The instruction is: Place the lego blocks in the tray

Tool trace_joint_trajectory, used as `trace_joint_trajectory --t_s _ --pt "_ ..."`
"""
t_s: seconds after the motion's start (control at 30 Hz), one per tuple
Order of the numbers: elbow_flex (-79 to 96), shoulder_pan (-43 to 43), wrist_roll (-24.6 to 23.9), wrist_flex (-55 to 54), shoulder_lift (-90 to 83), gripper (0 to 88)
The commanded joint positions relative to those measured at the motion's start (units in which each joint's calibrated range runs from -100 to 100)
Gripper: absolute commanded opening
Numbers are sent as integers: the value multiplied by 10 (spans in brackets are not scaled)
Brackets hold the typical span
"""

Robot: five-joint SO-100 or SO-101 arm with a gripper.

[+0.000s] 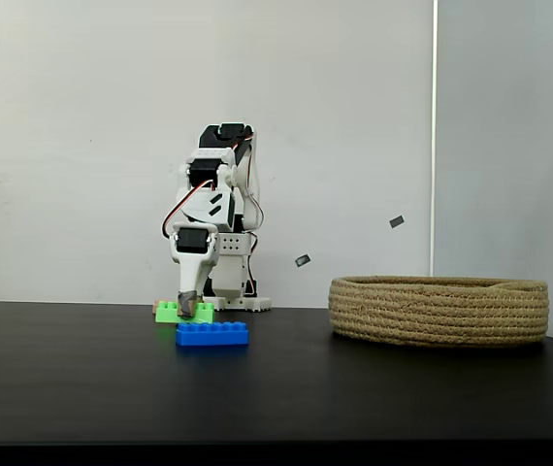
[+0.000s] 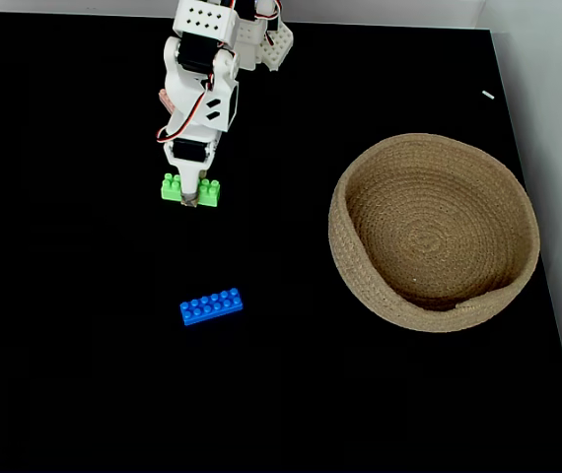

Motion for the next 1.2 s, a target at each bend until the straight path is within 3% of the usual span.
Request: trace_joint_trajectory --t_s 0.0,0.17,0.3,0.6,0.8,0.83,0.9,0.93,1.17 --pt "-53 -13 -12 17 -21 0" --pt "-226 -53 -38 182 -66 0" --pt "-331 -106 -70 236 -102 0" --pt "-335 -291 -140 231 -145 1" --pt "-308 -380 -180 126 -133 3" --pt "-305 -388 -184 109 -129 31" --pt "-300 -401 -207 102 -119 238" --pt "-293 -408 -198 97 -111 288" --pt "-231 -403 -210 39 -82 313"
